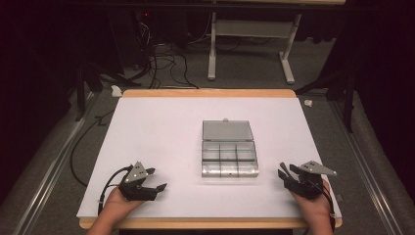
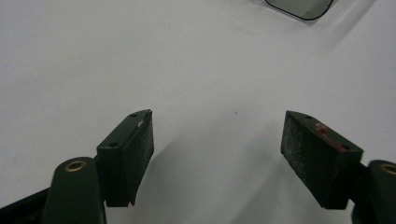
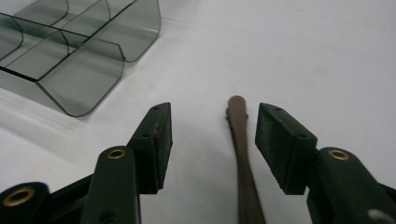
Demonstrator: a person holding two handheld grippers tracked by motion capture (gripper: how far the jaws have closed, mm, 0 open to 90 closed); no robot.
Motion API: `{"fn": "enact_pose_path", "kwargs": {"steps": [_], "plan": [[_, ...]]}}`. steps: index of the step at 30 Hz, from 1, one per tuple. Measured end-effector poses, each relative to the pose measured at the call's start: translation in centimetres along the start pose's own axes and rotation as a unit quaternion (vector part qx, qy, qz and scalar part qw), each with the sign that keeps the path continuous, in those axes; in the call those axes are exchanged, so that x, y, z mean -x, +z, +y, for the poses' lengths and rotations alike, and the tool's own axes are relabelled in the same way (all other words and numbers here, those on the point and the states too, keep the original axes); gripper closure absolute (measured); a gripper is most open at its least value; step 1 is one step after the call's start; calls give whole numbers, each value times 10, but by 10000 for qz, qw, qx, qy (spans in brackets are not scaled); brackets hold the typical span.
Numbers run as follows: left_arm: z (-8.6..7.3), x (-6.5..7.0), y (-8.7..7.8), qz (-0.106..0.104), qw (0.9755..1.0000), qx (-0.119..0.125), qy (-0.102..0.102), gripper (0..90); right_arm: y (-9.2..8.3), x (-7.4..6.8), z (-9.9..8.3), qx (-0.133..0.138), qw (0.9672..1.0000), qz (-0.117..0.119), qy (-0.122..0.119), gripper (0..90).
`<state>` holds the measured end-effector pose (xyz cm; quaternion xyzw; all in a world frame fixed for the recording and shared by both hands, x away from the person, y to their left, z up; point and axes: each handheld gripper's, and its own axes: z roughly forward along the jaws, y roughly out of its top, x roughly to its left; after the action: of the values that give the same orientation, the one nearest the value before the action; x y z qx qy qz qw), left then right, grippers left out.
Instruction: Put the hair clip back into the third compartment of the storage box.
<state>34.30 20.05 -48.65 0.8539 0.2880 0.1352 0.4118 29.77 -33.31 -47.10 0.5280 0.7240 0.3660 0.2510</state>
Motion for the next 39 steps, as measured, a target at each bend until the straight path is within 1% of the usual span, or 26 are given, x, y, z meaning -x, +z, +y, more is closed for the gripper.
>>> {"fn": "enact_pose_path", "kwargs": {"steps": [4,5,6,7,8,9,11,13,16,18,19,20,22,24,25,27,30,31,32,33,39], "plan": [[0,0,0,-6,10000,3,1,259,-5,10,-1,19,9998,-69,159,504],[0,0,0,-4,10000,3,1,259,-9,16,-2,33,9996,-141,236,517],[0,0,0,-4,10000,3,1,259,-9,16,-2,33,9996,-141,236,517],[0,0,0,-4,10000,2,2,259,-11,22,-3,44,9993,-203,299,528],[0,0,0,-4,10000,2,2,259,-12,24,-3,32,9992,-226,331,535],[0,0,0,-4,10000,2,0,259,-12,24,-3,32,9992,-226,331,535],[0,0,0,-2,10000,0,0,259,-13,29,-5,23,9988,-268,415,544],[0,0,0,2,10000,-2,1,259,-13,33,-7,-4,9986,-245,468,553],[0,0,0,0,10000,-7,-1,259,-11,32,-6,-68,9987,-201,458,562],[0,0,0,-4,10000,0,-2,259,-9,30,-5,-103,9991,-157,378,575],[0,0,0,-3,10000,-2,-2,259,-5,27,-3,-151,9992,-97,354,594],[0,0,0,-3,10000,-2,-2,259,-5,27,-3,-151,9992,-97,354,594],[0,0,0,-3,10000,-3,1,260,2,22,0,-275,9992,-46,282,631],[0,0,0,0,10000,-2,-1,259,5,20,1,-333,9991,-29,254,669],[0,0,0,0,10000,-2,-1,260,5,20,1,-333,9991,-29,254,669],[0,0,0,-2,10000,-3,1,259,8,20,2,-418,9988,4,240,700],[0,0,0,3,10000,-6,2,259,11,20,3,-464,9987,24,228,747],[0,0,0,1,10000,-14,11,260,12,21,3,-488,9986,28,221,775],[0,0,0,1,10000,-14,11,259,12,21,3,-488,9986,28,221,775],[0,0,0,3,10000,-14,10,260,12,20,3,-496,9985,36,235,797],[0,0,0,4,10000,-19,5,260,13,19,3,-509,9985,84,207,823]]}}
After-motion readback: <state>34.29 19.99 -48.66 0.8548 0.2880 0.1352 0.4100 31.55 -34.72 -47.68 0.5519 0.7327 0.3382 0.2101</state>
